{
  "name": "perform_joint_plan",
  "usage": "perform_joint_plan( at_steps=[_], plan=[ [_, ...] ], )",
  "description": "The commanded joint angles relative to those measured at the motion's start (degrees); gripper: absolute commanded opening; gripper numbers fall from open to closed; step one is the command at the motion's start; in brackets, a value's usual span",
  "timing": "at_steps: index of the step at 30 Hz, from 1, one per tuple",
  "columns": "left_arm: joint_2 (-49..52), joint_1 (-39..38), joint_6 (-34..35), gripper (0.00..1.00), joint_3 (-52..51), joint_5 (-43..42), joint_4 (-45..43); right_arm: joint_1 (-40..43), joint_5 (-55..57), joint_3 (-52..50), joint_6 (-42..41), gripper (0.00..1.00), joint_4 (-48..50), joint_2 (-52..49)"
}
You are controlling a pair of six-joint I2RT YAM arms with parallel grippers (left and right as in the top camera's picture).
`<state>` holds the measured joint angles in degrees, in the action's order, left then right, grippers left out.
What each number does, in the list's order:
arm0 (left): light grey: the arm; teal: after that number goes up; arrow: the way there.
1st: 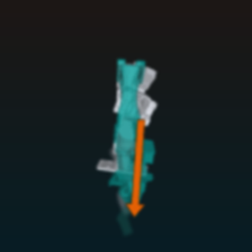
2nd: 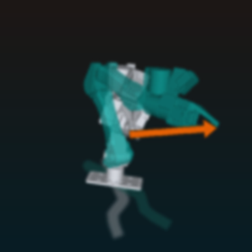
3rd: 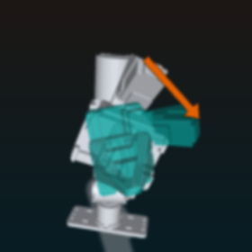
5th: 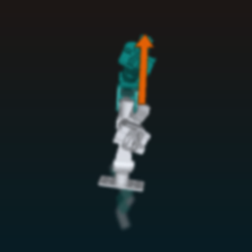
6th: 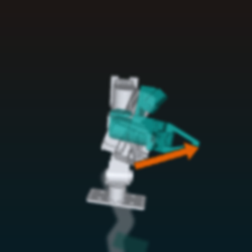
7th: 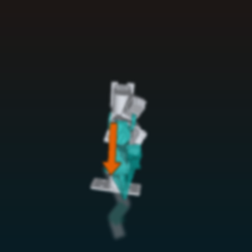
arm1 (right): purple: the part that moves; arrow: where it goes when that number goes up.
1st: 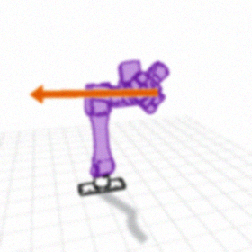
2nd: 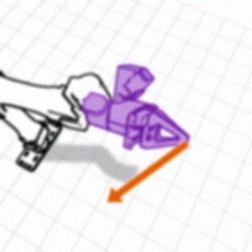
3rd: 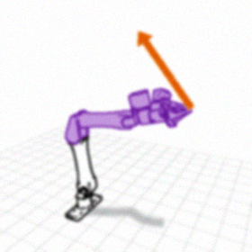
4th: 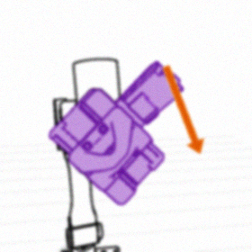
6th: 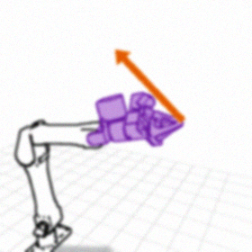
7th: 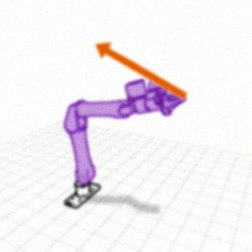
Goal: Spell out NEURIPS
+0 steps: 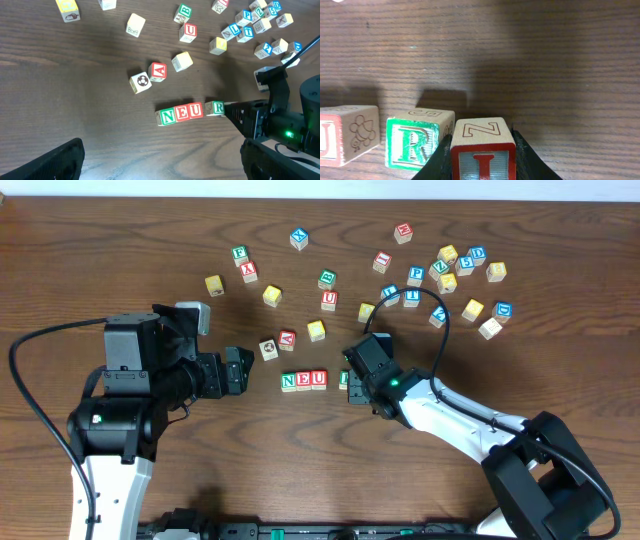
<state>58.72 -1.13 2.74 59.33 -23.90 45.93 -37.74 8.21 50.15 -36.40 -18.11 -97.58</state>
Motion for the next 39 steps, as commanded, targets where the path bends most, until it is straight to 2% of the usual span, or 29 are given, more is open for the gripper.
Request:
perform_joint_plan(
  at_steps=[1,29,39],
  plan=[
    [-0.4,0.3,-0.6,0.98,0.8,-0.5,-0.1,-0.5,-1.2,0.7,1.4,0.01,1.1,-0.4],
    [-0.4,0.3,-0.6,0.98,0.8,-0.5,-0.1,-2.1,-2.6,0.7,1.8,0.01,2.5,-0.4],
    [-0.4,0.3,-0.6,0.98,0.8,-0.5,-0.1,-2.1,-2.6,0.7,5.3,0.01,4.0,-0.4]
  ],
)
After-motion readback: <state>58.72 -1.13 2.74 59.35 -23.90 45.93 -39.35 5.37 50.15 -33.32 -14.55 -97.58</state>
